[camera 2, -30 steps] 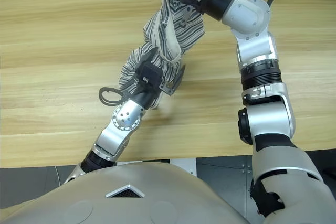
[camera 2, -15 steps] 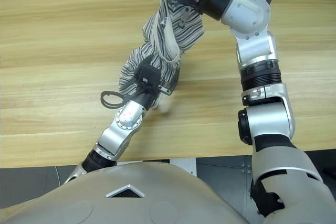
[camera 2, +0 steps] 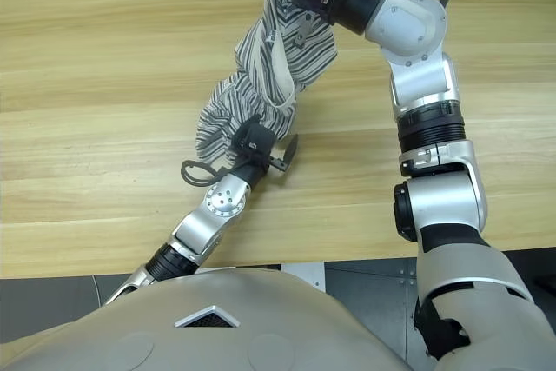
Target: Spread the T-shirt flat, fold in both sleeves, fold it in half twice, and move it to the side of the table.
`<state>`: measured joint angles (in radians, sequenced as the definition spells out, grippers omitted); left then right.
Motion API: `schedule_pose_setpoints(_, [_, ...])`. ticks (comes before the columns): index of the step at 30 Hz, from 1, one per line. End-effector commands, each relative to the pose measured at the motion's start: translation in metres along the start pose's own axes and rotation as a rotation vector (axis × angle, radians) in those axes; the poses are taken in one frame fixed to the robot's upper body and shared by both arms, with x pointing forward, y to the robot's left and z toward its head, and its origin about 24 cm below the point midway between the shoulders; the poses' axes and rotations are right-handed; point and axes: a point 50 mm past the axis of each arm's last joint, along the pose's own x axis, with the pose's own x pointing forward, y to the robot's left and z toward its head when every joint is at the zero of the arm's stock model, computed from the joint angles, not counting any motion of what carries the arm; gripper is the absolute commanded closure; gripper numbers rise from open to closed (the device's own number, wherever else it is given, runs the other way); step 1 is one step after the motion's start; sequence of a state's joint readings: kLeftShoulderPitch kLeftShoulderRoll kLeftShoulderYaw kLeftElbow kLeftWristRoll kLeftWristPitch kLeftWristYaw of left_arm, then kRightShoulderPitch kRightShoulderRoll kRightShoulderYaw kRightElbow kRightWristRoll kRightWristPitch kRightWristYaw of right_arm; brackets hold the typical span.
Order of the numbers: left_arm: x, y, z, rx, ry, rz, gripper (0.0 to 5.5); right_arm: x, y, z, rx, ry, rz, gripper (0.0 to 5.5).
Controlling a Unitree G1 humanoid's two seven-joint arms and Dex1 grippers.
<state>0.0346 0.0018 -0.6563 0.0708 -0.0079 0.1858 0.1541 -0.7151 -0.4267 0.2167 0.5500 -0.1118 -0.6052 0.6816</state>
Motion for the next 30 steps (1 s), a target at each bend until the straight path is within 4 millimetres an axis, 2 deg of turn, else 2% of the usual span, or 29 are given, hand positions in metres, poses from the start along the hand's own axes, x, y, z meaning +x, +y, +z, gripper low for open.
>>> schedule_pose_setpoints(1, [0.020, -0.070, 0.068, -0.231, -0.174, -0.075, 1.02, 0.001, 0.003, 0.001, 0.020, -0.005, 0.014, 5.40])
schedule_pose_setpoints(24, [0.010, -0.083, 0.078, -0.204, -0.250, -0.124, 4.72, 0.003, 0.004, -0.004, 0.029, 0.016, 0.020, 5.40])
schedule_pose_setpoints(28, [0.010, -0.083, 0.078, -0.204, -0.252, -0.126, 5.29, 0.003, 0.004, -0.005, 0.030, 0.017, 0.018, 5.40])
schedule_pose_setpoints(30, [0.009, -0.083, 0.078, -0.206, -0.254, -0.128, 5.39, 0.003, 0.004, -0.004, 0.030, 0.016, 0.017, 5.40])
